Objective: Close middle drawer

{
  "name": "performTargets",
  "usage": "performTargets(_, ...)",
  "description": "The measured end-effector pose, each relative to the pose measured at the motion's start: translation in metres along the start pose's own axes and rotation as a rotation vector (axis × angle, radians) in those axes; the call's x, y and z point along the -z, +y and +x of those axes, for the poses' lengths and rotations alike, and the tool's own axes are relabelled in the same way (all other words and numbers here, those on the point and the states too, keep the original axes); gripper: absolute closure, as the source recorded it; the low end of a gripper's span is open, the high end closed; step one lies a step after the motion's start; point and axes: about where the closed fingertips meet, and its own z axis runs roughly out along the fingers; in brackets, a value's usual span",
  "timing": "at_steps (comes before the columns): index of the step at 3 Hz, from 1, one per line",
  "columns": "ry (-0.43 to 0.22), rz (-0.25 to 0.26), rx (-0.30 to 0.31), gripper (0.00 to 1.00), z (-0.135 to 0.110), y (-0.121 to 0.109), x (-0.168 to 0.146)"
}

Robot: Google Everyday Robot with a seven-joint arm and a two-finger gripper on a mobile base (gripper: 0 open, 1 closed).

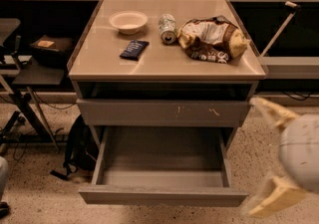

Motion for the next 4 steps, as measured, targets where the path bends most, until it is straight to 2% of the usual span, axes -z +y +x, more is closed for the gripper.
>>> performTargets(1, -0.077, -0.074, -0.021, 0.0, -0.005, 0.046, -0.089)
performTargets(2, -0.063, -0.229, -0.108, 0.0, 0.029, 0.112, -0.187)
performTargets(3, 0.028, -0.326, -0.175, 0.0, 0.086, 0.163, -0.256)
performTargets(4, 0.041, -0.308, -0.213, 0.0, 0.087, 0.159, -0.275)
